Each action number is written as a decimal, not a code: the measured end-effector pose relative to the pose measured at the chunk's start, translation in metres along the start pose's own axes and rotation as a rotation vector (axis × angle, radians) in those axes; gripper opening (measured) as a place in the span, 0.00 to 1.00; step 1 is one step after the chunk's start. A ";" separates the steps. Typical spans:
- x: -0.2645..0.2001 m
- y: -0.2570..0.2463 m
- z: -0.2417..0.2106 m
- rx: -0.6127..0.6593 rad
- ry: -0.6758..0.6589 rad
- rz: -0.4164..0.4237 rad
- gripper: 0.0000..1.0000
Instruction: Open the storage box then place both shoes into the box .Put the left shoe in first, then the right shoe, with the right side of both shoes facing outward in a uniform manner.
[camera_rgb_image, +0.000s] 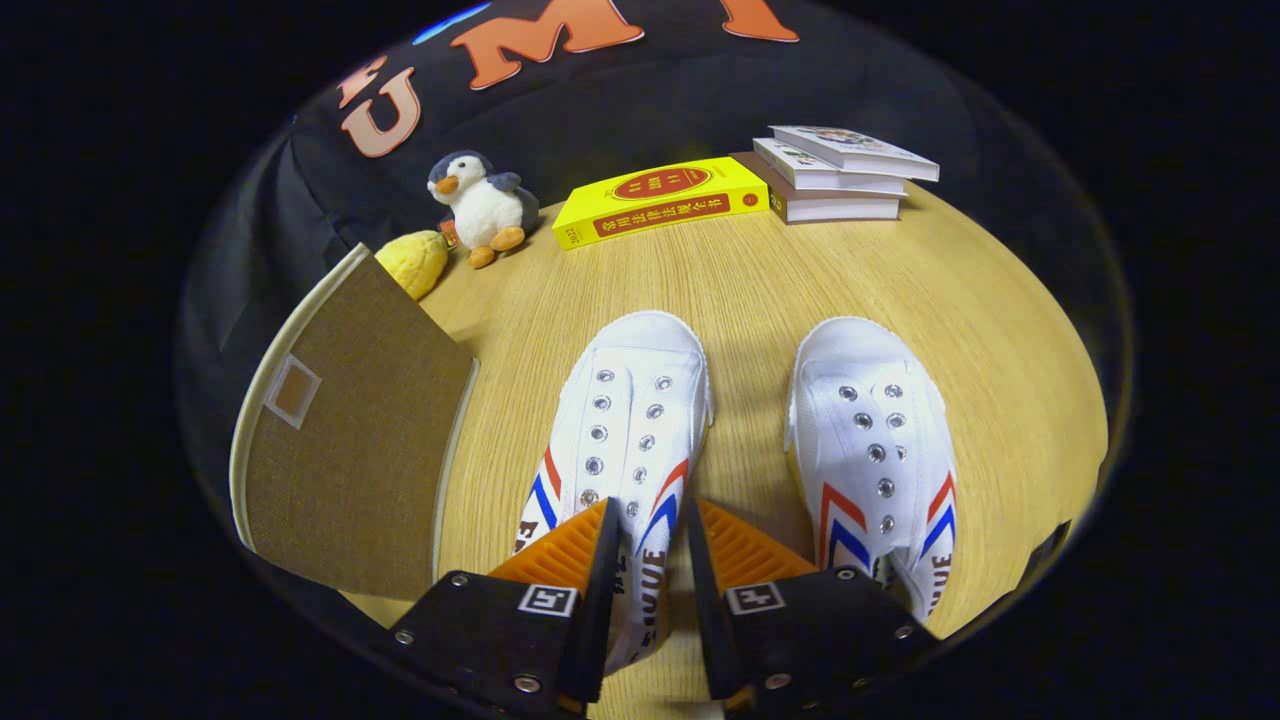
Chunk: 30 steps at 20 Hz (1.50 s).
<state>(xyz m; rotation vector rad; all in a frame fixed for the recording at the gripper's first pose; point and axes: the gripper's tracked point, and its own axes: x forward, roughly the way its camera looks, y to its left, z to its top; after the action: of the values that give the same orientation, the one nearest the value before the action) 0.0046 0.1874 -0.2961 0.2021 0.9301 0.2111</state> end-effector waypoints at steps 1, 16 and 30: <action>-0.002 -0.002 -0.001 0.050 -0.003 0.019 0.32; -0.056 0.020 0.066 0.233 -0.157 0.067 0.00; -0.142 0.172 0.115 0.121 -0.220 0.172 0.00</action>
<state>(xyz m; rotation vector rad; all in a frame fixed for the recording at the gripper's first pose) -0.0001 0.3056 -0.0749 0.4099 0.7071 0.2854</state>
